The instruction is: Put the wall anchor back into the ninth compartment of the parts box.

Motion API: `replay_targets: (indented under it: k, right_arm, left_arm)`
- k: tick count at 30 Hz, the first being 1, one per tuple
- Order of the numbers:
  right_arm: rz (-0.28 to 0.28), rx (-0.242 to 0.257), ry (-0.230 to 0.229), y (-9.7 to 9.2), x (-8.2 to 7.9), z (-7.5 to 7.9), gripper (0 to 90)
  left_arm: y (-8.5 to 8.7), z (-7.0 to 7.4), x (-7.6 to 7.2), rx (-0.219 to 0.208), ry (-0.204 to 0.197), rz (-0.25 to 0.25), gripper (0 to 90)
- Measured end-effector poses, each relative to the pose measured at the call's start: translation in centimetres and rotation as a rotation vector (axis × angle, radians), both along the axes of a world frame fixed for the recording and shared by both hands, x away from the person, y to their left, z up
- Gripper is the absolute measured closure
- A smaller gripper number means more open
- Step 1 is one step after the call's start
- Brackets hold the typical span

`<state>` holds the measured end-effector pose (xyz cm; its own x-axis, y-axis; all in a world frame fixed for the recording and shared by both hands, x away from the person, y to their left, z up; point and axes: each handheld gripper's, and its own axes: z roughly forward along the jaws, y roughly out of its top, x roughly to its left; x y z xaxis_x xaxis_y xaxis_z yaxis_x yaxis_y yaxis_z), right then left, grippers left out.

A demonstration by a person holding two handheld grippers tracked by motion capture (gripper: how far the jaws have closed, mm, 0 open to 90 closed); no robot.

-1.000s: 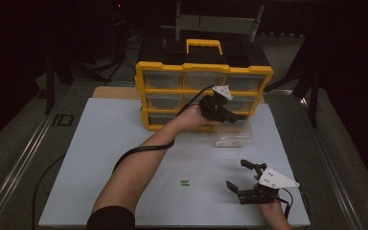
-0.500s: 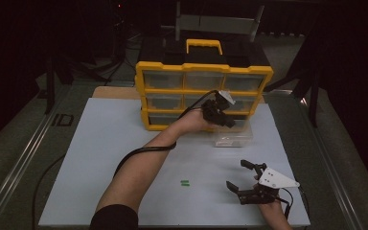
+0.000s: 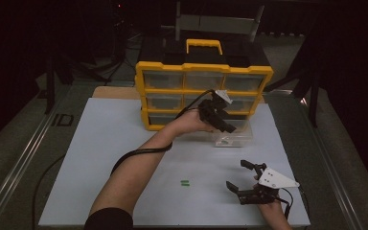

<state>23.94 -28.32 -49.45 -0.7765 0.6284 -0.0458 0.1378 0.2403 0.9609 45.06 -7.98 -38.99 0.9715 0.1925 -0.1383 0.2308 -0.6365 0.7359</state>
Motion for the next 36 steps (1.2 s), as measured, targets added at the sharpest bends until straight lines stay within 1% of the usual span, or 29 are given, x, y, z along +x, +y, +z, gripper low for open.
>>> replay_targets:
  k: [2,4,5,7,8,14,18,21,22,30,32,36]
  right_arm:
    - [-0.001,0.000,0.000,0.0,0.0,0.0,9.0]
    - [0.000,-0.001,-0.001,0.0,0.0,0.0,9.0]
    - [0.000,-0.002,-0.001,0.0,0.0,0.0,9.0]
    - [0.000,-0.004,-0.002,0.0,0.0,0.0,9.0]
    - [0.000,-0.003,-0.001,0.0,0.0,0.0,9.0]
    - [-0.002,-0.004,-0.001,0.0,0.0,0.0,9.0]
    - [0.000,-0.006,-0.003,0.1,0.0,0.0,9.0]
    - [-0.001,-0.006,-0.003,0.1,0.0,0.0,9.0]
    - [-0.001,-0.005,-0.002,0.1,0.0,0.0,9.0]
    - [0.001,-0.006,-0.001,0.2,0.0,0.0,9.0]
    - [0.001,-0.006,-0.001,0.2,0.0,0.0,9.0]
    - [0.001,-0.007,-0.001,0.3,0.0,0.0,9.0]
  left_arm:
    - [0.4,0.1,-0.2,-0.008,0.010,-0.018,13.4]
    - [0.6,0.3,-0.5,-0.004,0.025,-0.030,4.8]
    - [0.8,0.3,-0.6,0.001,0.023,-0.029,2.0]
    - [1.1,0.4,-0.9,0.001,0.030,-0.042,1.0]
    - [1.2,0.4,-1.1,0.005,0.033,-0.040,0.7]
    - [2.3,0.5,-2.1,0.012,0.033,-0.061,0.8]
    - [3.1,0.6,-2.7,0.009,0.035,-0.065,0.8]
    - [3.8,0.6,-3.2,0.015,0.035,-0.072,1.3]
    - [4.0,0.6,-3.3,0.012,0.040,-0.070,1.3]
    - [6.0,0.5,-4.4,0.007,0.033,-0.070,1.3]
    - [6.4,0.3,-4.8,0.011,0.022,-0.070,1.3]
    - [7.3,0.0,-5.4,0.015,0.024,-0.069,1.3]
